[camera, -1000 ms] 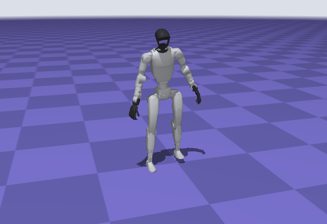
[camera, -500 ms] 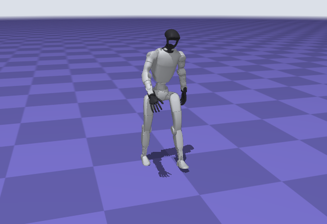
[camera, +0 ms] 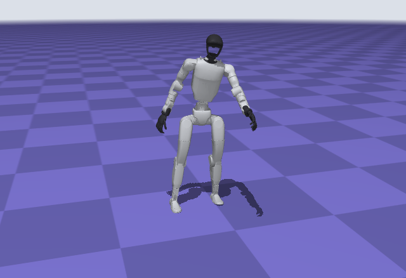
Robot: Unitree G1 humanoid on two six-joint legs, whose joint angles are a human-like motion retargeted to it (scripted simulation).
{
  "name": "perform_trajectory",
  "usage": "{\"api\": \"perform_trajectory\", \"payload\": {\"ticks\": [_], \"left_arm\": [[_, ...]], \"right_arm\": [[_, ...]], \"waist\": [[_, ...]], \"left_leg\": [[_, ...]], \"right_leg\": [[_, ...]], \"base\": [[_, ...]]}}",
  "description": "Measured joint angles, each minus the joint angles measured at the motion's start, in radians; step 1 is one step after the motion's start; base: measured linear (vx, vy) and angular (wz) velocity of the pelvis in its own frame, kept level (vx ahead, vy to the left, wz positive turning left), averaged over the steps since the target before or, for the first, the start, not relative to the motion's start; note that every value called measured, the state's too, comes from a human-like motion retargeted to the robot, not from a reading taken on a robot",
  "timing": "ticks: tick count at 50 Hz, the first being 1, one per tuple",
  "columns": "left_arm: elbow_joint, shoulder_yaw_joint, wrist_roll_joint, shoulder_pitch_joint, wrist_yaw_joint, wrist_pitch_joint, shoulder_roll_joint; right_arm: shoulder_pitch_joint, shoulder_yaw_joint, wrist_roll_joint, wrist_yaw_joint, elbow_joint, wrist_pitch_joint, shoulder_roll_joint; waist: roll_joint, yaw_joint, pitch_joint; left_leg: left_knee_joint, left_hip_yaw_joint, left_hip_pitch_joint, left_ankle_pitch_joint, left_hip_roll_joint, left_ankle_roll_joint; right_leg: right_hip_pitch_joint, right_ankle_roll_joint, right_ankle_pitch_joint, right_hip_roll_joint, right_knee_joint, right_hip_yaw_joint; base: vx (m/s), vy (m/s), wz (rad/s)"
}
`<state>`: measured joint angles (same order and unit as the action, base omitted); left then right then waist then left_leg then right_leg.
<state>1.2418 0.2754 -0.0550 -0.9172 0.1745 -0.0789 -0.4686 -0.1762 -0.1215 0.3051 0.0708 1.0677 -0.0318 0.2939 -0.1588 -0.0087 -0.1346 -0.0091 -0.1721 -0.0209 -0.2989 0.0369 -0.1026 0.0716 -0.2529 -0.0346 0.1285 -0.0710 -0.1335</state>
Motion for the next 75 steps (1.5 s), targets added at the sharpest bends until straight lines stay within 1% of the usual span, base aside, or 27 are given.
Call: {"api": "perform_trajectory", "payload": {"ticks": [6,12,18,24,27,29,35,38,40,44,50,54,58,62,66,70,72,75], "left_arm": [[-0.045,0.061,-0.004,-0.141,0.014,0.001,0.003],[-0.114,0.108,0.004,-0.133,-0.033,-0.019,0.042],[-0.201,0.139,0.056,0.039,-0.142,-0.036,0.091],[-0.203,0.129,0.092,0.328,-0.205,-0.037,0.136],[-0.146,0.084,0.093,0.487,-0.201,-0.027,0.158],[-0.085,0.030,0.088,0.586,-0.186,-0.018,0.170],[0.127,-0.210,0.058,0.830,-0.129,0.012,0.169],[0.191,-0.317,0.036,0.929,-0.125,0.025,0.144],[0.209,-0.366,0.020,0.992,-0.134,0.029,0.128],[0.192,-0.403,-0.014,1.102,-0.176,0.030,0.117],[0.129,-0.398,-0.046,1.201,-0.266,0.034,0.149],[0.083,-0.385,-0.059,1.207,-0.319,0.035,0.172],[0.038,-0.370,-0.087,1.170,-0.338,0.019,0.172],[0.041,-0.349,-0.097,1.068,-0.313,-0.004,0.146],[0.116,-0.300,-0.035,0.894,-0.258,-0.004,0.106],[0.199,-0.222,0.065,0.681,-0.188,0.014,0.073],[0.210,-0.183,0.090,0.575,-0.151,0.017,0.065],[0.182,-0.132,0.075,0.433,-0.099,0.003,0.055]], "right_arm": [[-0.057,0.068,-0.034,-0.024,0.027,-0.019,-0.006],[-0.097,0.113,-0.044,-0.062,-0.004,-0.023,-0.039],[-0.094,0.127,-0.062,-0.102,-0.041,-0.014,-0.052],[-0.011,0.126,-0.111,-0.040,-0.012,-0.002,-0.019],[0.062,0.130,-0.119,0.019,0.030,0.001,0.004],[0.119,0.132,-0.109,0.056,0.066,0.003,0.019],[0.312,0.109,-0.025,0.118,0.175,0.008,0.066],[0.405,0.065,0.017,0.124,0.203,0.012,0.094],[0.463,0.031,0.034,0.126,0.205,0.014,0.116],[0.569,-0.023,0.042,0.131,0.171,0.018,0.163],[0.699,-0.048,0.030,0.119,0.072,0.022,0.204],[0.738,-0.062,0.020,0.096,-0.009,0.030,0.193],[0.715,-0.085,0.011,0.080,-0.092,0.045,0.158],[0.625,-0.099,0.009,0.069,-0.168,0.062,0.108],[0.481,-0.095,0.013,0.047,-0.216,0.072,0.056],[0.325,-0.079,0.022,0.030,-0.213,0.071,0.012],[0.256,-0.070,0.025,0.032,-0.187,0.066,-0.006],[0.172,-0.055,0.024,0.043,-0.127,0.055,-0.027]], "waist": [[0.038,-0.094,-0.025],[0.062,-0.147,-0.036],[0.098,-0.166,-0.037],[0.161,-0.145,-0.039],[0.177,-0.119,-0.040],[0.178,-0.098,-0.042],[0.159,-0.010,-0.048],[0.145,0.048,-0.056],[0.136,0.089,-0.063],[0.121,0.165,-0.077],[0.101,0.243,-0.091],[0.072,0.282,-0.087],[0.020,0.317,-0.067],[-0.042,0.335,-0.033],[-0.085,0.317,0.009],[-0.083,0.268,0.048],[-0.067,0.236,0.060],[-0.036,0.184,0.070]], "left_leg": [[0.028,0.042,-0.034,-0.039,0.001,-0.001],[0.029,0.090,-0.052,-0.058,0.000,-0.013],[0.028,0.152,-0.053,-0.069,-0.022,-0.013],[0.035,0.210,-0.045,-0.044,-0.026,0.009],[0.031,0.218,-0.035,-0.028,-0.029,0.026],[0.022,0.211,-0.023,-0.021,-0.033,0.036],[-0.027,0.163,0.039,0.014,-0.050,0.045],[-0.050,0.143,0.079,0.053,-0.059,0.042],[-0.063,0.127,0.106,0.079,-0.063,0.040],[-0.078,0.079,0.157,0.111,-0.064,0.036],[-0.078,0.004,0.218,0.117,-0.047,0.034],[-0.078,-0.021,0.231,0.142,-0.032,0.037],[-0.078,-0.043,0.227,0.182,-0.017,0.038],[-0.078,-0.067,0.213,0.188,-0.006,0.034],[-0.078,-0.072,0.190,0.153,-0.015,0.032],[-0.076,-0.049,0.158,0.114,-0.021,0.027],[-0.075,-0.033,0.137,0.099,-0.019,0.022],[-0.073,-0.011,0.104,0.080,-0.016,0.016]], "right_leg": [[0.051,-0.009,0.065,0.008,-0.015,0.090],[0.087,-0.009,0.110,0.009,-0.016,0.163],[0.071,-0.009,0.113,0.030,-0.016,0.198],[0.041,-0.009,0.049,0.044,-0.016,0.251],[0.026,-0.009,0.028,0.043,-0.016,0.260],[0.015,-0.009,0.014,0.043,-0.015,0.262],[-0.028,-0.009,-0.030,0.037,-0.007,0.250],[-0.047,-0.009,-0.058,0.033,0.009,0.234],[-0.060,-0.009,-0.076,0.030,0.019,0.219],[-0.086,-0.009,-0.105,0.024,0.033,0.184],[-0.124,-0.009,-0.141,0.013,0.039,0.126],[-0.139,-0.009,-0.163,0.008,0.042,0.081],[-0.138,-0.009,-0.179,0.006,0.047,0.032],[-0.134,-0.009,-0.180,0.007,0.052,-0.006],[-0.142,-0.009,-0.149,0.017,0.056,-0.031],[-0.151,0.006,-0.153,0.008,0.058,-0.035],[-0.147,0.013,-0.160,-0.002,0.056,-0.017],[-0.128,0.020,-0.153,-0.019,0.049,-0.005]], "base": [[0.21,-0.02,0.38],[0.22,-0.12,0.47],[0.24,-0.18,0.58],[0.24,-0.22,0.45],[0.23,-0.23,0.19],[0.22,-0.21,0.06],[0.23,-0.16,-0.11],[0.23,-0.10,-0.29],[0.24,-0.06,-0.38],[0.24,-0.03,-0.48],[0.27,0.03,-0.57],[0.30,0.10,-0.67],[0.32,0.14,-0.69],[0.33,0.17,-0.51],[0.33,0.22,-0.10],[0.32,0.21,0.30],[0.29,0.16,0.41],[0.26,0.13,0.36]]}}
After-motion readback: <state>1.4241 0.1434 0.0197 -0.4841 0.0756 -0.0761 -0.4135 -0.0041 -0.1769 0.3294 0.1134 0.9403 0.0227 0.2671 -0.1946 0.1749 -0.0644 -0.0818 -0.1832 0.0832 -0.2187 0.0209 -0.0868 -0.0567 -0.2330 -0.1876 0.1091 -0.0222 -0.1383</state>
